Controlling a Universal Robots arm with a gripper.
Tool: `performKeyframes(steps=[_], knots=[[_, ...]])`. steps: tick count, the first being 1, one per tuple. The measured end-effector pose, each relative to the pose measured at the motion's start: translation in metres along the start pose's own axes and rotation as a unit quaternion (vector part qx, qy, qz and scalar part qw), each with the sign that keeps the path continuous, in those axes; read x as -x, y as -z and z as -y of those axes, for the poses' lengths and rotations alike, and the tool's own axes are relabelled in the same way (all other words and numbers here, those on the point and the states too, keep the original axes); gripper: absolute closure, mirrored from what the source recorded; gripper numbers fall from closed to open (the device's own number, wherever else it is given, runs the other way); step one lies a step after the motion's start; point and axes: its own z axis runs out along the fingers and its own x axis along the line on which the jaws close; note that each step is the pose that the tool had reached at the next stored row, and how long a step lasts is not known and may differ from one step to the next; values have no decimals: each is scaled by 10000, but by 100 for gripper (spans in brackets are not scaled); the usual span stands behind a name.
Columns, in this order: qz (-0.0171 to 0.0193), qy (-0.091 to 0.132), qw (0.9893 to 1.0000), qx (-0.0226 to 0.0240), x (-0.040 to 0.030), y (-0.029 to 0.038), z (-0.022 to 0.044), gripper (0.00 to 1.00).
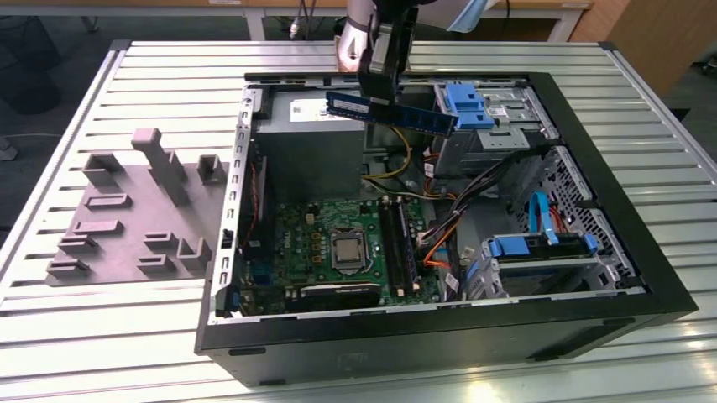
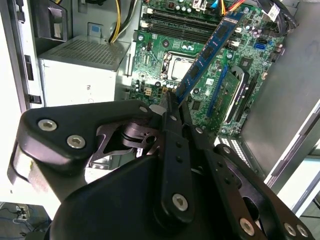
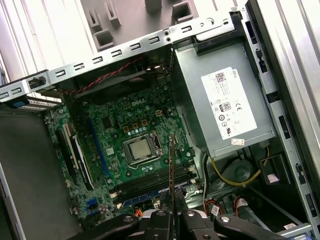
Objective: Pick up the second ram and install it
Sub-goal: 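Insert the second ram into the second slot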
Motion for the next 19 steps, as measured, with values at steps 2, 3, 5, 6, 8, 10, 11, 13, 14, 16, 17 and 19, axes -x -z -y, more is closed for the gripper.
performKeyframes(steps=[2,3,5,6,8,10,11,13,14,16,17,19], knots=[[0,-16,10000,0,0,0,0,86],[1,-24,10000,0,0,0,0,86],[1,-44,10000,1,0,0,0,86],[1,-53,10000,1,0,0,0,86],[2,-73,10000,1,0,0,0,86],[2,-93,10000,1,0,-1,0,86],[2,-101,9999,2,0,0,0,86],[2,-121,9999,2,0,0,0,86],[2,-134,9999,2,0,0,0,86],[3,-173,9999,2,0,0,0,86],[3,-196,9998,3,0,-1,0,86],[4,-243,9997,3,0,-1,0,86]])
